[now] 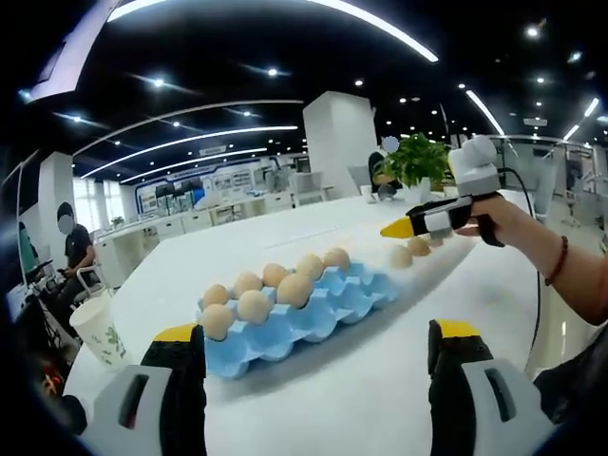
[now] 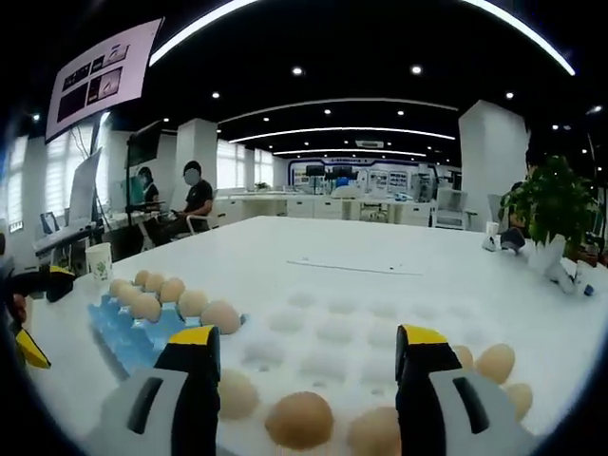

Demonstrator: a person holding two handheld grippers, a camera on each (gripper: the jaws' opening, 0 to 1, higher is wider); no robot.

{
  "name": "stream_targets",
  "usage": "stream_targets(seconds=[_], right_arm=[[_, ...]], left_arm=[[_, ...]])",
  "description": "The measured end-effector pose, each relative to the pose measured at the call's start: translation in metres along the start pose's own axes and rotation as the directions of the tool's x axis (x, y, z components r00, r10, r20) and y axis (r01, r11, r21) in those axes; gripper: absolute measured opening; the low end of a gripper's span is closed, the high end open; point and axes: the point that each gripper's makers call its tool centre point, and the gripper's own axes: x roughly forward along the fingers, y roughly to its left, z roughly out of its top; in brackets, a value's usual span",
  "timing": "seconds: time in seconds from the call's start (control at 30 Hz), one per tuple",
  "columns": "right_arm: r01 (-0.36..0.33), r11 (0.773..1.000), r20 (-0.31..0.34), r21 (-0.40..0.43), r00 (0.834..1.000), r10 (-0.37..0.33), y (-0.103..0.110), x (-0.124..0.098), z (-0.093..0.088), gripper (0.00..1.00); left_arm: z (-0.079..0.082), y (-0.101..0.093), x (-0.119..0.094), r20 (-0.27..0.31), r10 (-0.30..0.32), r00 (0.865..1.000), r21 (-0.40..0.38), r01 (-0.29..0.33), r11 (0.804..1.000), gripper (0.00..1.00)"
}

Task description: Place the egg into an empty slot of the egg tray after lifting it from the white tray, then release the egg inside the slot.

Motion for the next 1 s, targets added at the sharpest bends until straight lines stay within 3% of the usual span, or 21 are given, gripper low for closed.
stream_targets(seconds=[0.53,1.0], right_arm=[[0.129,0.992,-0.031,-0.007,0.991,-0.129,-0.057,-0.011,-0.008,0.77],[0.181,0.982,-0.056,0.047,0.982,-0.179,-0.092,-0.015,-0.018,0.69]], left_arm=[[0.008,0.001,0.006,0.009,0.015,1.000,-0.007,-0.015,1.000,1.00],[0.013,-0.001,0.010,0.010,0.023,1.000,-0.005,-0.023,1.000,0.99]])
